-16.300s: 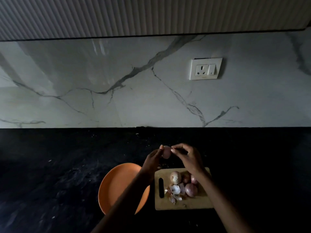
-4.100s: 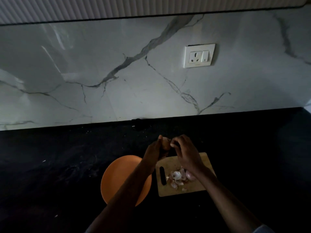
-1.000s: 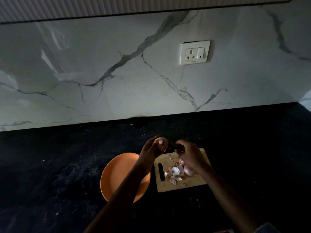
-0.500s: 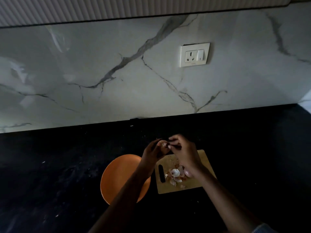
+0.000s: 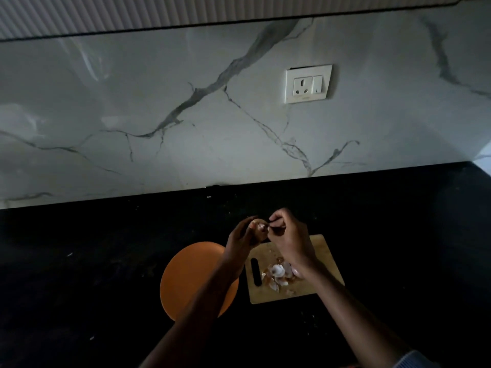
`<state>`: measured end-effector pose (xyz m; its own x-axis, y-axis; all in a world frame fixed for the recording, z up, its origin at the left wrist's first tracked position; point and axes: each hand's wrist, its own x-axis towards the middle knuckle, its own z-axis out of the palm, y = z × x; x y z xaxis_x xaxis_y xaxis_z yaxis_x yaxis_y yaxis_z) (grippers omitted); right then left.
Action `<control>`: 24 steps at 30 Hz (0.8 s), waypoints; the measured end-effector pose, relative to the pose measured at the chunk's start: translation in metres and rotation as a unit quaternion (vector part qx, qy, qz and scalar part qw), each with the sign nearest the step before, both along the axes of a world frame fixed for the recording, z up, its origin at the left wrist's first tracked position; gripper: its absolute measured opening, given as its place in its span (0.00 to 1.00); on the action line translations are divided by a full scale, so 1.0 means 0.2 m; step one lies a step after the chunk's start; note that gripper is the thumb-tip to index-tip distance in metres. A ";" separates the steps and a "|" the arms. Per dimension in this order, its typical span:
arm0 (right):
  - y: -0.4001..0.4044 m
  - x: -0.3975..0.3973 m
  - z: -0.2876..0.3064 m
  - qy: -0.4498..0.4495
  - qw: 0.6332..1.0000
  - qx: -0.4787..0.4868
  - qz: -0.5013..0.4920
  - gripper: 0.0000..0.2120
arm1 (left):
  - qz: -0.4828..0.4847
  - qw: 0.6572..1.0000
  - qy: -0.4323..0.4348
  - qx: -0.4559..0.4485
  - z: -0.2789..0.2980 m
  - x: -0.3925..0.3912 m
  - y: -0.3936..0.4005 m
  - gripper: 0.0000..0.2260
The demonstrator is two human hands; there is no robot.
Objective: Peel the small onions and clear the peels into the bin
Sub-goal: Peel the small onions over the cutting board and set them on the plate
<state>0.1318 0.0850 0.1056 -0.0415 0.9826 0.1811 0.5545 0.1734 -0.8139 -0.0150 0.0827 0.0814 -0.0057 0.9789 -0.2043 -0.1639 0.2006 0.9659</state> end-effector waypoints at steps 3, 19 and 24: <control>0.00 -0.02 0.00 -0.011 1.000 0.011 -0.007 0.11 | -0.005 1.000 0.005 0.004 -0.01 -0.01 0.00 0.11; 0.01 0.06 0.01 0.098 0.993 -0.061 0.033 0.07 | -0.006 1.000 -0.016 -0.021 -0.06 -0.02 0.01 0.14; 0.01 0.05 -0.01 0.066 0.997 -0.032 0.032 0.06 | -0.004 1.000 -0.007 -0.017 -0.05 -0.02 0.01 0.09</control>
<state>0.1424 0.0867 0.1029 -0.0842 0.9884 0.1262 0.4319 0.1504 -0.8893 -0.0197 0.0846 0.0707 0.0058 0.9712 -0.2380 -0.1752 0.2353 0.9560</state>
